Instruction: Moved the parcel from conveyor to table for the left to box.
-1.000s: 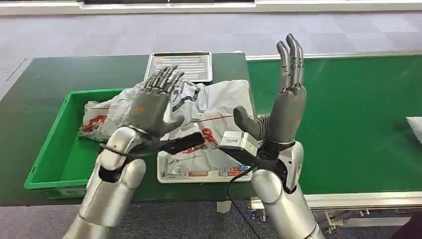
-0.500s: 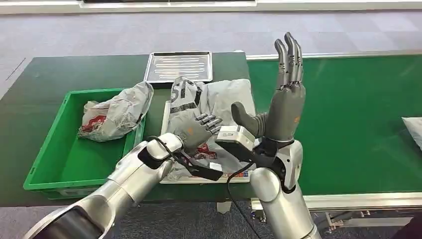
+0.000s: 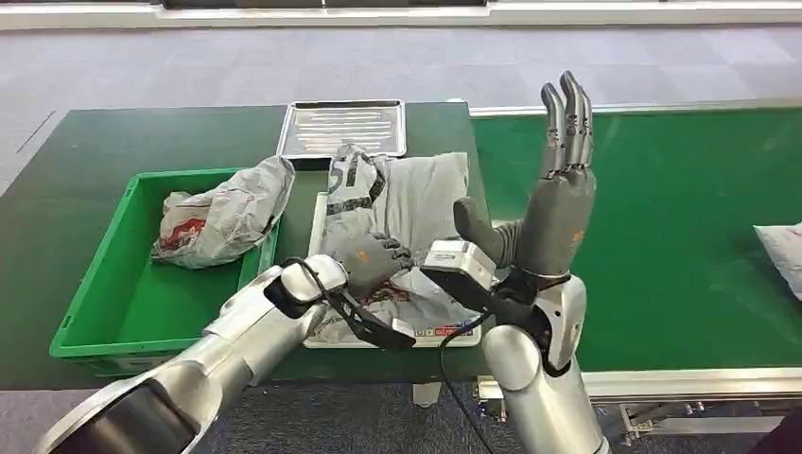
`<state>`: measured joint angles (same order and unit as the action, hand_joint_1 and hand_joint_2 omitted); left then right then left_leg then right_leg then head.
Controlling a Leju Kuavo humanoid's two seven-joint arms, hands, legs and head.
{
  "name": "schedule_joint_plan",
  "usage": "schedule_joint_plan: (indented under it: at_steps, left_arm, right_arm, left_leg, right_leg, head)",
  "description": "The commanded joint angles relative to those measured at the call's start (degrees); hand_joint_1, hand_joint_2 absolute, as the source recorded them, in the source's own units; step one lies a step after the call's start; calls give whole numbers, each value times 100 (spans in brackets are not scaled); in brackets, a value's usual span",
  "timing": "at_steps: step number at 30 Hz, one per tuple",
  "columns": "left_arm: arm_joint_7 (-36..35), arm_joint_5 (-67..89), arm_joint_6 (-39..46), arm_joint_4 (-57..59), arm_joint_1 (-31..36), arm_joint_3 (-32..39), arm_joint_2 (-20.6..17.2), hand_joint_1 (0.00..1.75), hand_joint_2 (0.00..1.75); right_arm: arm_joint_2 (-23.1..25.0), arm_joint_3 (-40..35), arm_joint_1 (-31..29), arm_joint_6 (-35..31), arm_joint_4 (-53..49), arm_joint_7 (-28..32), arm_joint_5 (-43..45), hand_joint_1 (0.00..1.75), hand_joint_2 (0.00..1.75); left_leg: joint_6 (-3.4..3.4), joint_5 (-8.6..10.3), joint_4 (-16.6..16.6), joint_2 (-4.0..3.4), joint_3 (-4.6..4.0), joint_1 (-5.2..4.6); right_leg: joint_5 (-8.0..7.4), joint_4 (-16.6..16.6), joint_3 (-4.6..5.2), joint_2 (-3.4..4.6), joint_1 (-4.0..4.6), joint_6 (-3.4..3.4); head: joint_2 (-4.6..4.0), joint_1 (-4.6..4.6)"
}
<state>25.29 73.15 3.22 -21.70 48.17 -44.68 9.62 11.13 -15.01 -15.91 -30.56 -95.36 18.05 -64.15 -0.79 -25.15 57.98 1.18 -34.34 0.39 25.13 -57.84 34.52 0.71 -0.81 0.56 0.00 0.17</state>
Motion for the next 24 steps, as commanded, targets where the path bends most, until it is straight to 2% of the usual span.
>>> schedule_joint_plan:
  at_steps: [1, 2, 3, 4, 6, 7, 8, 9, 10, 11, 12, 14, 15, 16, 17, 18, 20, 21, 22, 23, 24]
  left_arm:
    - [-960, -907, 1902, -1120, 782, 1167, -481, 175, 175]
    - [-950, -856, 1603, -1501, 810, 1287, -611, 175, 175]
    - [-2100, -140, 2435, -2278, 771, 1803, -861, 175, 175]
    - [-2472, 78, 2704, -2587, 789, 2152, -992, 175, 175]
    - [-2472, 78, 2704, -2587, 789, 2152, -992, 175, 175]
    - [-2727, 734, 2577, -3602, 701, 3131, -1331, 175, 175]
    - [-3000, 937, 3023, -3761, 678, 3431, -1328, 175, 175]
    - [-2863, 968, 2901, -3907, 671, 3634, -1385, 175, 175]
    - [-2815, 968, 3226, -4328, 570, 4276, -1381, 175, 175]
    - [-2603, 971, 3123, -4540, 496, 4568, -1374, 175, 175]
    - [-2781, 1599, 3243, -4709, 409, 4901, -1388, 175, 175]
    - [-2573, 1623, 3241, -4831, 279, 5195, -1349, 175, 175]
    - [-2867, 1685, 2955, -4763, 178, 4983, -1647, 175, 175]
    - [-3564, 1685, 2863, -4604, 57, 4263, -2135, 175, 175]
    - [-4010, 1685, 2346, -4195, 83, 3528, -2488, 175, 175]
    - [-4335, 1685, 1877, -3625, 131, 2728, -2690, 175, 175]
    - [-4610, 1685, 2134, -2090, 312, 2059, -2449, 175, 175]
    - [-4565, 1685, 2065, -1552, 406, 1905, -2335, 175, 175]
    - [-4752, 1685, 2298, -1316, 365, 1759, -2264, 175, 175]
    - [-4533, 1685, 1952, -811, 418, 1743, -2130, 175, 175]
    - [-4422, 1685, 1983, -452, 351, 1814, -2001, 175, 175]
  right_arm:
    - [16, 527, 351, -3, -245, -74, -187, 0, 0]
    - [7, 530, 379, 8, -259, -64, -216, 0, 0]
    - [31, 525, 378, -67, -248, -71, -218, 0, 0]
    - [25, 491, 370, -96, -216, -81, -205, 0, 0]
    - [25, 491, 370, -96, -216, -81, -205, 0, 0]
    - [17, 383, 293, -139, -62, -142, -200, 0, 0]
    - [18, 356, 277, -123, -27, -150, -187, 0, 0]
    - [16, 306, 242, -119, 55, -154, -204, 0, 0]
    - [37, 257, 206, -171, 147, -172, -190, 0, 0]
    - [36, 218, 189, -218, 211, -175, -194, 0, 0]
    - [38, 184, 172, -188, 265, -188, -164, 0, 0]
    - [50, 149, 145, -248, 339, -190, -167, 0, 0]
    - [43, 138, 149, -217, 351, -199, -168, 0, 0]
    - [37, 128, 168, -208, 354, -200, -167, 0, 0]
    - [26, 116, 175, -205, 359, -195, -166, 0, 0]
    - [11, 98, 154, -160, 371, -180, -121, 0, 0]
    - [4, 109, 47, -82, 425, -176, -84, 0, 0]
    - [3, 110, 7, -40, 445, -176, -63, 0, 0]
    - [7, 119, -33, -26, 470, -179, -59, 0, 0]
    - [2, 112, -75, 26, 505, -177, -43, 0, 0]
    - [-3, 113, -112, 39, 531, -176, -36, 0, 0]
  left_leg:
    - [2, 4, 13, 1, -39, 12]
    - [-2, 9, 19, -1, -50, 9]
    - [-2, 5, 23, -8, -55, 12]
    - [-9, 12, 16, -15, -54, 8]
    - [-10, 9, 12, -27, -47, 7]
    - [-10, 7, 10, -29, -43, 7]
    - [-12, 3, 16, -54, -46, 9]
    - [-13, -1, 13, -67, -39, 10]
    - [-12, 5, 9, -51, -41, 5]
    - [-13, 6, 8, -61, -42, 5]
    - [-13, 4, 6, -65, -38, 7]
    - [-16, 5, -6, -79, -27, 6]
    - [-15, 4, -9, -83, -23, 6]
    - [-15, 8, -16, -68, -22, 9]
    - [-17, 9, -20, -62, -13, 7]
    - [-19, 7, -35, -93, 5, 8]
    - [-19, 17, -35, -21, 1, 11]
    - [-22, 18, -43, -34, 16, 8]
    - [-26, 19, -36, 1, 10, 8]
    - [-27, 13, -24, 4, 1, 9]
    - [-25, 29, -46, 7, 11, 11]
  right_leg:
    - [-4, -2, 27, -25, 15, -7]
    - [-9, -10, 43, -9, 9, -1]
    - [-9, -12, 48, -7, 14, -3]
    - [-16, -10, 53, 4, 9, -4]
    - [-16, -10, 51, 16, 8, -5]
    - [-14, -8, 47, 15, 9, -7]
    - [-18, -13, 63, 51, 11, -7]
    - [-17, -10, 61, 60, 15, -9]
    - [-18, -11, 56, 49, 15, -7]
    - [-20, -11, 62, 58, 16, -7]
    - [-19, -9, 60, 59, 19, -9]
    - [-20, -2, 52, 73, 25, -15]
    - [-18, 0, 50, 76, 25, -17]
    - [-16, 2, 43, 64, 22, -17]
    - [-12, -3, 41, 64, 15, -20]
    - [-18, 9, 35, 86, 17, -25]
    - [-5, 12, 11, 15, 20, -27]
    - [-5, 17, 7, 25, 19, -35]
    - [1, 12, 1, -7, 19, -33]
    - [5, 4, 9, -6, 20, -31]
    - [-8, 27, -4, -18, 24, -33]
  head:
    - [0, 0]
    - [0, 0]
    - [0, 0]
    - [0, 0]
    - [0, 0]
    - [0, 0]
    - [0, 0]
    - [0, 0]
    - [0, 0]
    - [0, 0]
    - [0, 0]
    - [0, 0]
    - [0, 0]
    - [0, 0]
    - [2, 0]
    - [0, 0]
    - [0, 0]
    - [0, 0]
    - [0, -2]
    - [0, 0]
    - [0, -2]
